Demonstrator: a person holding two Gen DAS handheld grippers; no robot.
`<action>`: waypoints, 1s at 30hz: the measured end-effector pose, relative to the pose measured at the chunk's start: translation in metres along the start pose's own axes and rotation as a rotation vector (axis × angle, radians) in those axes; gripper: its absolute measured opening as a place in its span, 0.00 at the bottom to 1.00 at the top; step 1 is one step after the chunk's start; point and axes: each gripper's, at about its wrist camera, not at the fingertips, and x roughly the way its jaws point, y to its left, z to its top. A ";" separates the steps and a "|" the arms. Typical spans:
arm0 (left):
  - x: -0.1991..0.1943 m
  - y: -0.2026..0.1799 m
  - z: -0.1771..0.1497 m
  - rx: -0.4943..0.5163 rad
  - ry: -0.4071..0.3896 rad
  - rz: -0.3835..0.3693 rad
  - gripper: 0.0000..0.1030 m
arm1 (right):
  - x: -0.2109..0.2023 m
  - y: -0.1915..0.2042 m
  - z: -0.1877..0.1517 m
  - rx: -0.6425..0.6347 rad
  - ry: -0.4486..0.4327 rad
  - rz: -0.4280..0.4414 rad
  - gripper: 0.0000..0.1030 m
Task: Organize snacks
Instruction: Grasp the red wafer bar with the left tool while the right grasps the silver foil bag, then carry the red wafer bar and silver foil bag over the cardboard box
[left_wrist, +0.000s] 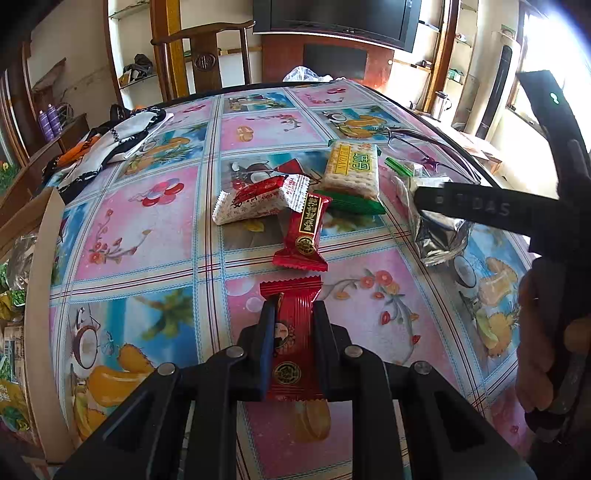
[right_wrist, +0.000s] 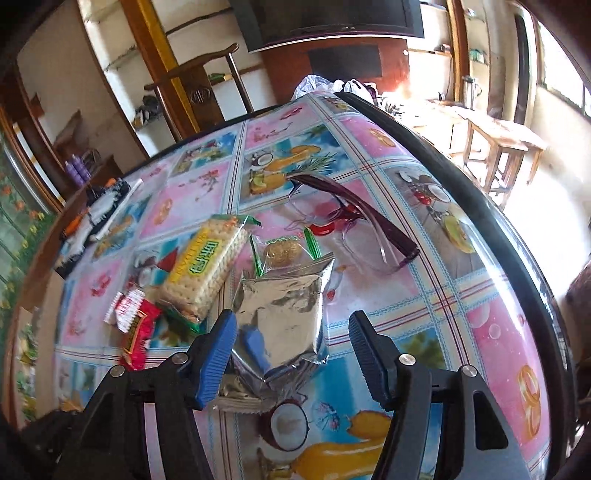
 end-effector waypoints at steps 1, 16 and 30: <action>0.000 -0.001 0.000 0.002 -0.002 0.003 0.18 | 0.003 0.006 0.000 -0.024 0.004 -0.007 0.70; -0.011 0.007 0.002 -0.035 -0.036 -0.018 0.18 | -0.008 0.011 -0.011 -0.055 -0.007 -0.051 0.61; -0.021 0.028 0.009 -0.107 -0.072 -0.019 0.18 | -0.036 0.031 -0.015 -0.074 -0.084 0.070 0.61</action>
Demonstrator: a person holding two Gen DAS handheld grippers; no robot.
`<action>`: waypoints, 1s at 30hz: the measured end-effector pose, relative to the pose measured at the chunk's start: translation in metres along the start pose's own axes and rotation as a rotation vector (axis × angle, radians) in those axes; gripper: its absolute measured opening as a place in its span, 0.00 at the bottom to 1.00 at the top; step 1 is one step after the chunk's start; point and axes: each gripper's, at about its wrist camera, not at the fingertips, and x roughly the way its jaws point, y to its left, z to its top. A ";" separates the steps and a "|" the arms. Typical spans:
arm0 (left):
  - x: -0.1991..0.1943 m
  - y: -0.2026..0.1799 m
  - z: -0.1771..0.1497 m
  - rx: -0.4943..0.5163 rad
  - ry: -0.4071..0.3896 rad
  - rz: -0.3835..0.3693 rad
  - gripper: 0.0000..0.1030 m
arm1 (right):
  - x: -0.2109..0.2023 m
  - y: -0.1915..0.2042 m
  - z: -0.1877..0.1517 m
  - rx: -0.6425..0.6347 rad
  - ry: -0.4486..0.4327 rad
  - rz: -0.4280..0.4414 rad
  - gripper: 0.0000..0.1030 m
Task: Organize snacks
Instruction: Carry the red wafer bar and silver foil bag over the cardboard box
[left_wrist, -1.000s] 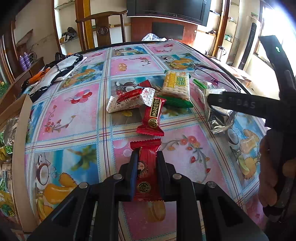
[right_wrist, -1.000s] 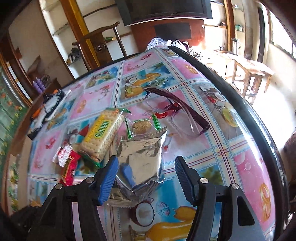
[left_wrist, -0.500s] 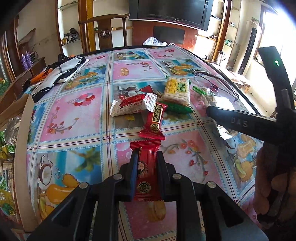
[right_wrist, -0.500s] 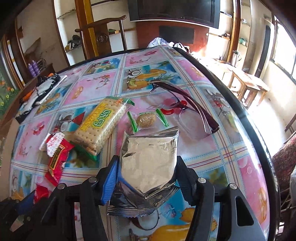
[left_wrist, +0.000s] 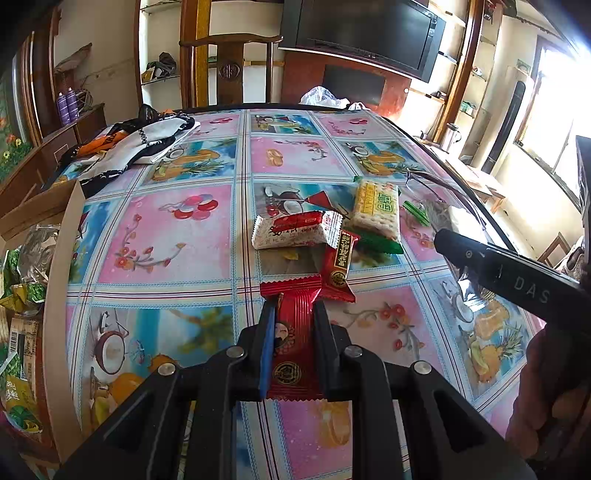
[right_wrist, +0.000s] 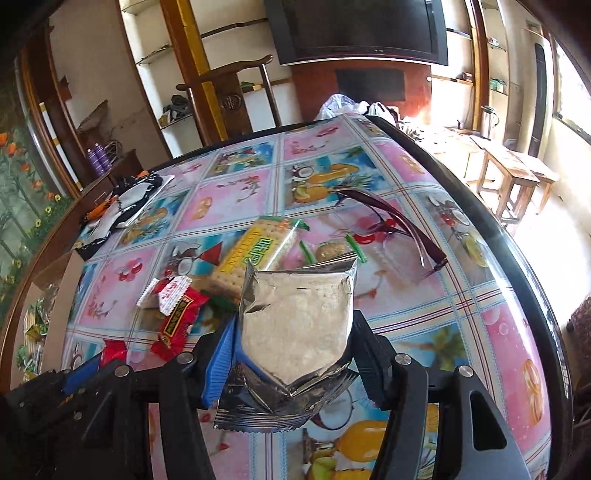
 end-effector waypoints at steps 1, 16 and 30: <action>-0.001 -0.001 0.000 0.004 -0.004 0.000 0.18 | -0.001 0.001 0.000 -0.001 -0.004 0.004 0.61; -0.011 0.004 0.002 -0.010 -0.032 -0.019 0.18 | -0.006 0.001 0.000 0.000 -0.029 0.025 0.61; -0.021 0.027 0.006 -0.068 -0.061 -0.018 0.18 | -0.011 0.018 -0.006 -0.066 -0.038 0.066 0.61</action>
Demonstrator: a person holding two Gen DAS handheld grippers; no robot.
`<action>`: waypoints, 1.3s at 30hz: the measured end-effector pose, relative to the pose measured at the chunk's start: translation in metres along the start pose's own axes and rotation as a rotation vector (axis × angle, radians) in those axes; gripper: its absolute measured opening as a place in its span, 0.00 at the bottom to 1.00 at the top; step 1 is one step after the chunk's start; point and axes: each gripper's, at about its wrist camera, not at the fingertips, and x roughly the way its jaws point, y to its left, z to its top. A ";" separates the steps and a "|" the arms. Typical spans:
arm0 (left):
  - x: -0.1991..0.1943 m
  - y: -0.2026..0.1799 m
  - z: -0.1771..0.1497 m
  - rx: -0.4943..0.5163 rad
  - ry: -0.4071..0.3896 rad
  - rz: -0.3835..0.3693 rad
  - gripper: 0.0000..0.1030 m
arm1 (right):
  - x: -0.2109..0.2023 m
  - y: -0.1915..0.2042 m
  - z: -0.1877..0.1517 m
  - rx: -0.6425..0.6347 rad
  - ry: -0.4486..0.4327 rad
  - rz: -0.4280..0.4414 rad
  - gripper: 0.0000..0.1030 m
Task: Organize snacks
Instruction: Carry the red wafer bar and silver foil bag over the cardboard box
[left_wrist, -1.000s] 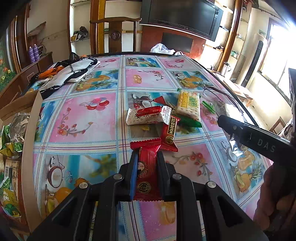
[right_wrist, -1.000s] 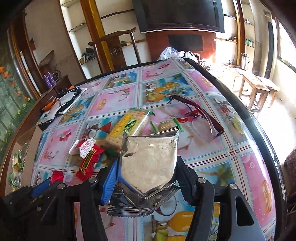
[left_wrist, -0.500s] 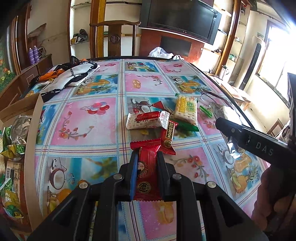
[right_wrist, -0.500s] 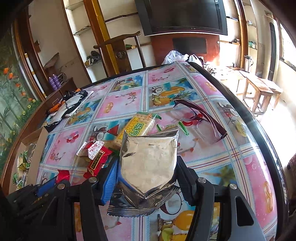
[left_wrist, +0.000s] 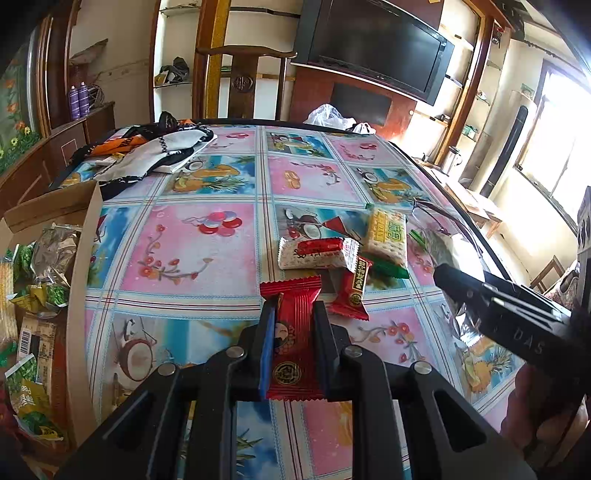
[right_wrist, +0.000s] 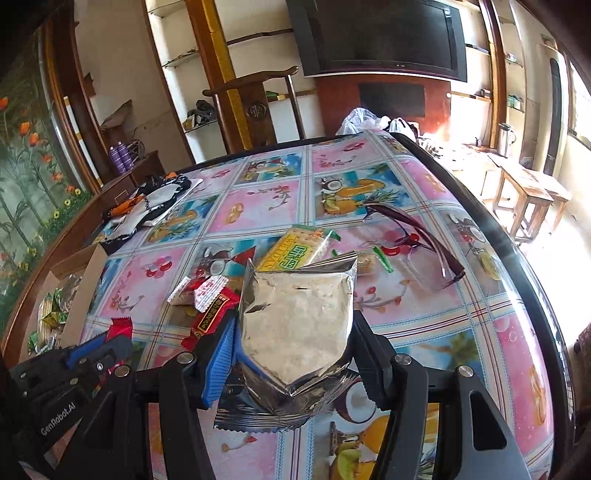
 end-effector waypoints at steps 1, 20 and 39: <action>-0.001 0.002 0.000 -0.004 -0.003 0.003 0.18 | 0.000 0.002 -0.001 -0.007 -0.001 0.004 0.61; -0.018 0.021 0.003 0.006 -0.094 0.140 0.18 | -0.012 0.052 -0.019 -0.195 -0.065 0.084 0.61; -0.029 0.021 0.005 0.032 -0.160 0.219 0.18 | -0.013 0.053 -0.020 -0.182 -0.070 0.110 0.61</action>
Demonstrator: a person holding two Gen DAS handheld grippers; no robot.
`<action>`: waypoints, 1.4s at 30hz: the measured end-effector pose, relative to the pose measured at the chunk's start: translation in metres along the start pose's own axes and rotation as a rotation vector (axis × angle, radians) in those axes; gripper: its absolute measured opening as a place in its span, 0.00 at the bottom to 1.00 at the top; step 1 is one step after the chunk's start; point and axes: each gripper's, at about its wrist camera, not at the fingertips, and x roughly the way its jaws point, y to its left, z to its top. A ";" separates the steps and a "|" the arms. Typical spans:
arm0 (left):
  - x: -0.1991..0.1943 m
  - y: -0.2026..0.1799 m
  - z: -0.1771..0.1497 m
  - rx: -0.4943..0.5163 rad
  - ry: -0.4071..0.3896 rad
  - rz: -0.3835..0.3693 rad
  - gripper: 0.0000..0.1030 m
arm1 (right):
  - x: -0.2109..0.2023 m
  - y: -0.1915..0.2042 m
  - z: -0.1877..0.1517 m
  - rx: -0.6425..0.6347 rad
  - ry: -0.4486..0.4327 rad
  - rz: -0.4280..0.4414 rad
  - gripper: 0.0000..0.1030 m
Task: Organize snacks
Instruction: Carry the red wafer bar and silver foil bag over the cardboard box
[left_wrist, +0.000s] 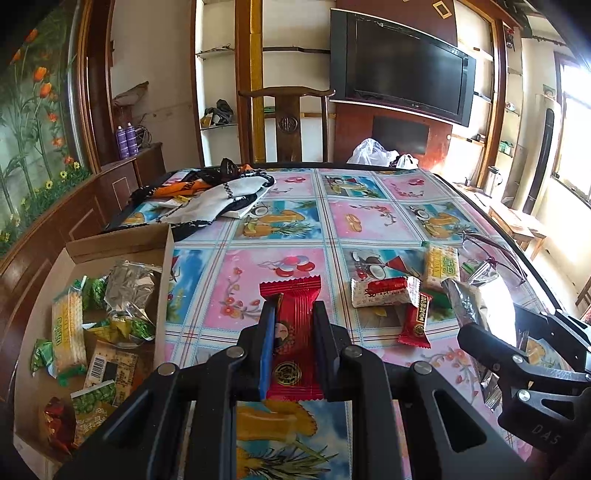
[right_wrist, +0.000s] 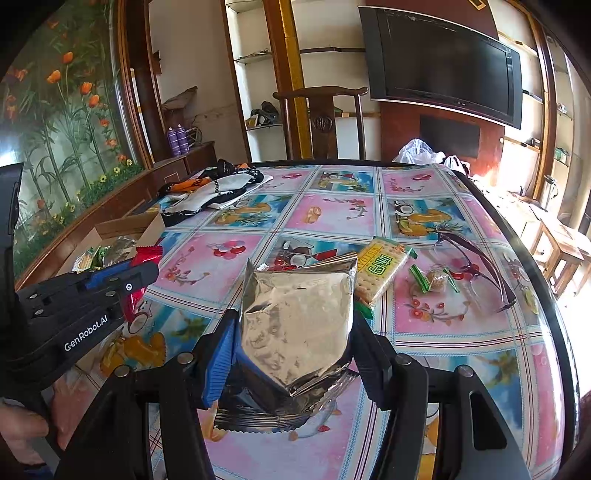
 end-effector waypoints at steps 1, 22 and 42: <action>-0.002 0.002 0.000 -0.003 -0.005 -0.002 0.18 | 0.001 0.001 0.000 0.005 0.002 0.003 0.61; -0.018 0.082 0.012 -0.164 -0.074 0.075 0.18 | 0.020 0.079 0.006 -0.009 0.016 0.120 0.62; -0.026 0.211 -0.009 -0.396 -0.058 0.228 0.18 | 0.043 0.187 0.024 -0.114 0.001 0.297 0.62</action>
